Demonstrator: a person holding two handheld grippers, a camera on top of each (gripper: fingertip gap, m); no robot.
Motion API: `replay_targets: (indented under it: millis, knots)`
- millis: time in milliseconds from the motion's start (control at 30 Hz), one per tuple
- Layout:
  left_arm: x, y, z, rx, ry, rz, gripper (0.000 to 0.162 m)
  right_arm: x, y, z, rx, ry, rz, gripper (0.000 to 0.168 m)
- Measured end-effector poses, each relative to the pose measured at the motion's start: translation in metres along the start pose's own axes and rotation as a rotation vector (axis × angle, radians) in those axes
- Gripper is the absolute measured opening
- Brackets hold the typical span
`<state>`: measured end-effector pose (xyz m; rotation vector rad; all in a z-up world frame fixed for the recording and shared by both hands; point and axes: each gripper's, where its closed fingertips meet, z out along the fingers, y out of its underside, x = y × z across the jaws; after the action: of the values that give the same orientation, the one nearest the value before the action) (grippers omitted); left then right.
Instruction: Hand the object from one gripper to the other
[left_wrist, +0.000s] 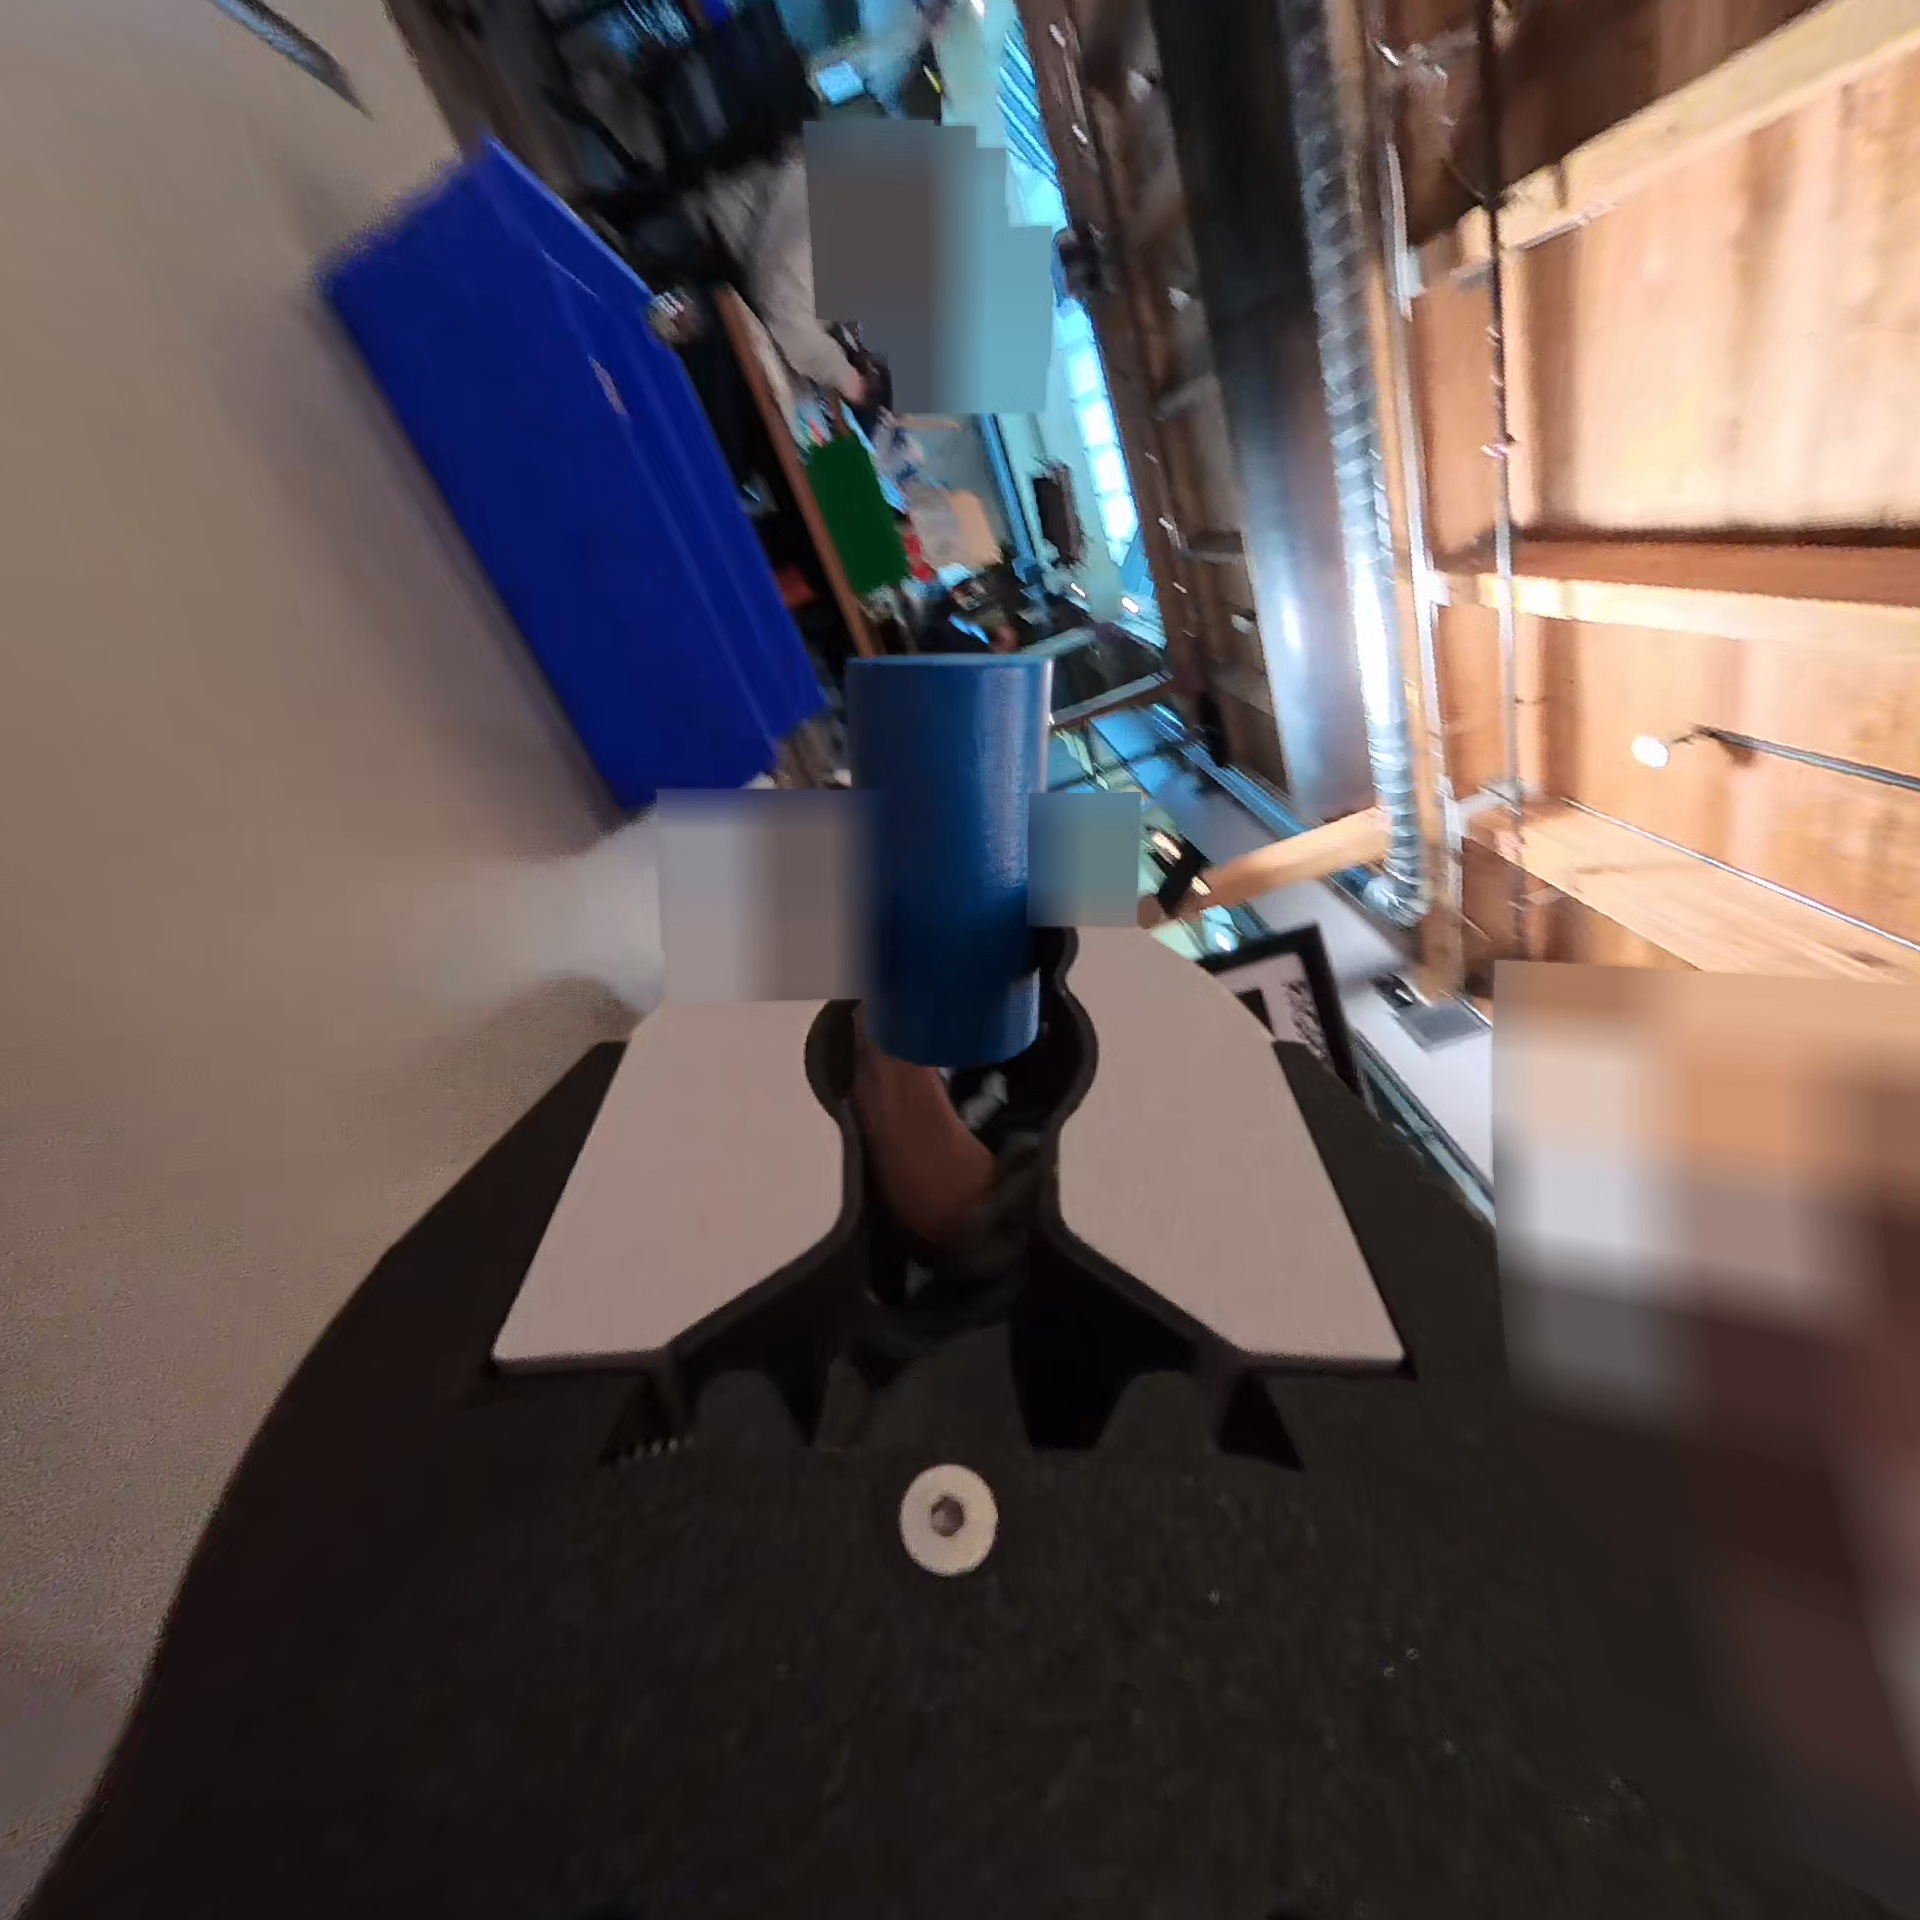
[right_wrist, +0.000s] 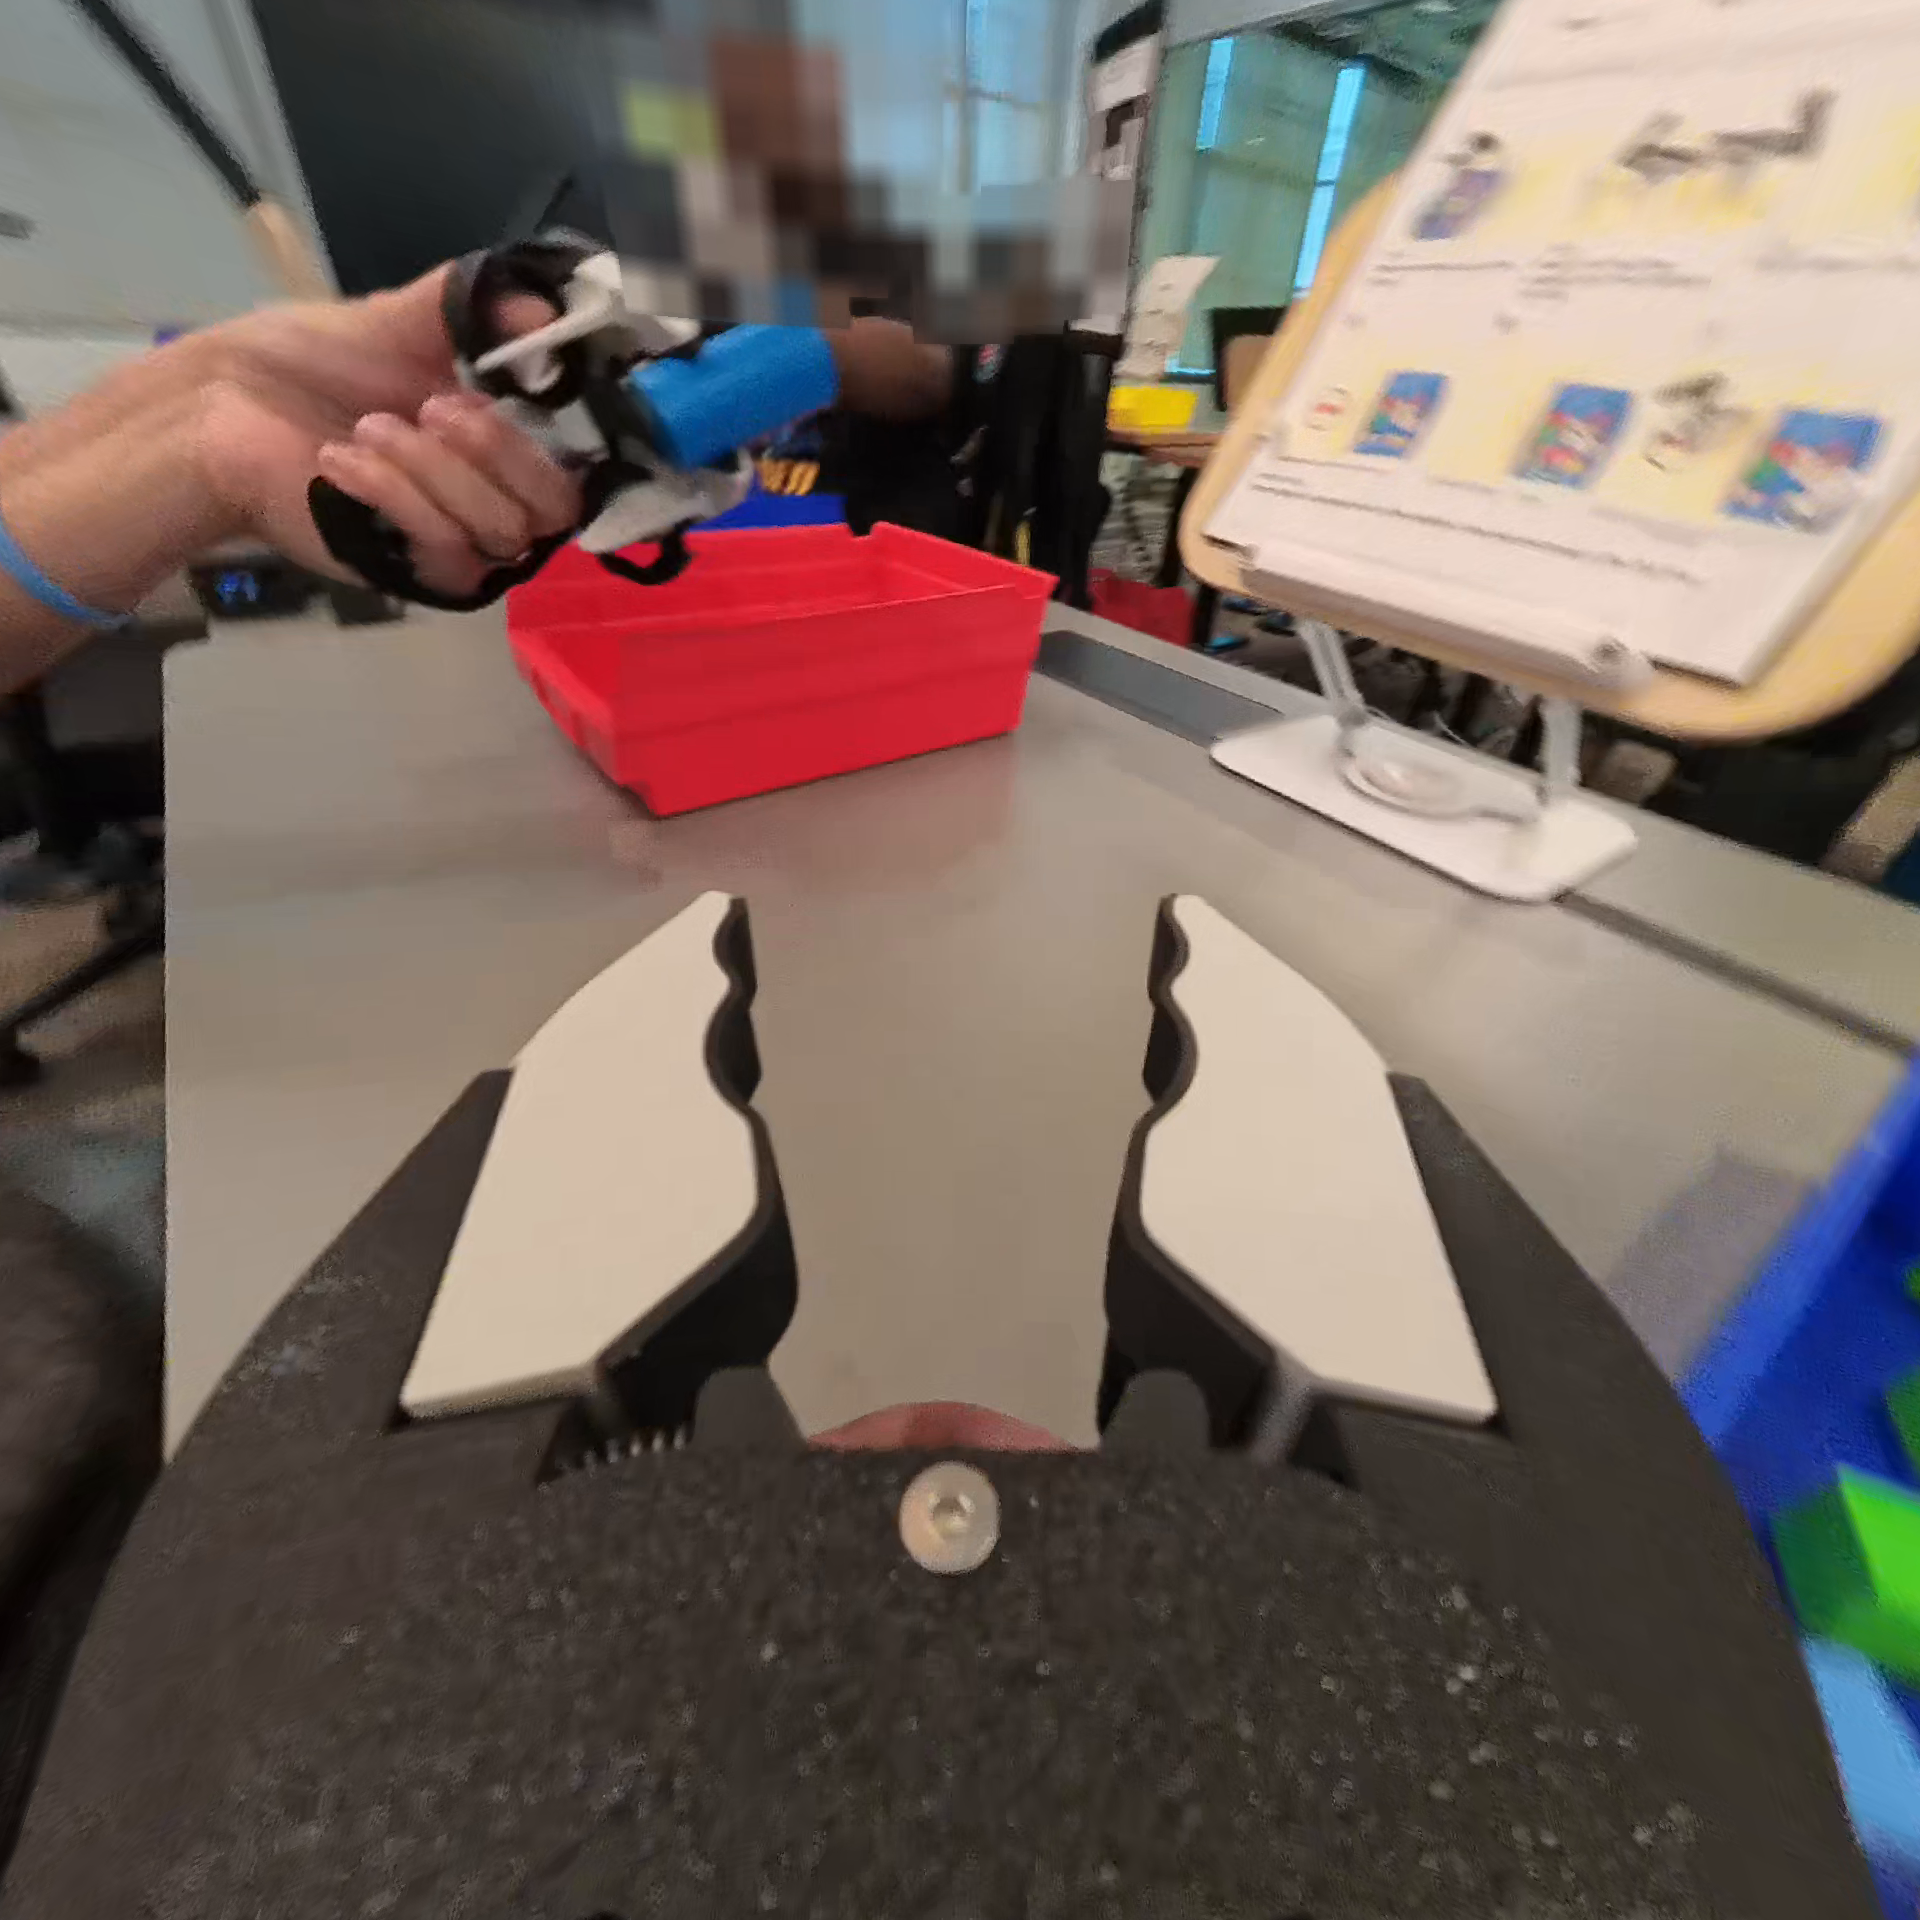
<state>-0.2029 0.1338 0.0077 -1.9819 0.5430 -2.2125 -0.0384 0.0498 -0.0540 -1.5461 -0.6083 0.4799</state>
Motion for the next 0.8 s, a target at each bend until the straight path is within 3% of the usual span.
replay_targets:
  millis: [167,300,667,767,800]
  knots:
    - [0.004,0.043,0.073,-0.136,0.099,-0.094,0.032,-0.03,-0.033,0.05,-0.015,-0.136,-0.207,0.08]
    - [0.005,0.059,0.102,-0.164,0.131,-0.129,0.032,-0.044,-0.05,0.067,0.03,-0.169,-0.224,0.077]
    - [0.008,0.084,0.119,-0.244,0.164,-0.112,0.032,-0.046,-0.051,0.053,0.044,-0.161,-0.233,0.069]
    - [0.003,0.095,0.102,-0.259,0.103,-0.044,0.054,-0.041,-0.055,0.039,0.036,-0.153,-0.244,0.069]
    - [0.0,0.1,0.091,-0.264,0.075,-0.006,0.053,-0.034,-0.058,0.029,0.027,-0.137,-0.257,0.069]
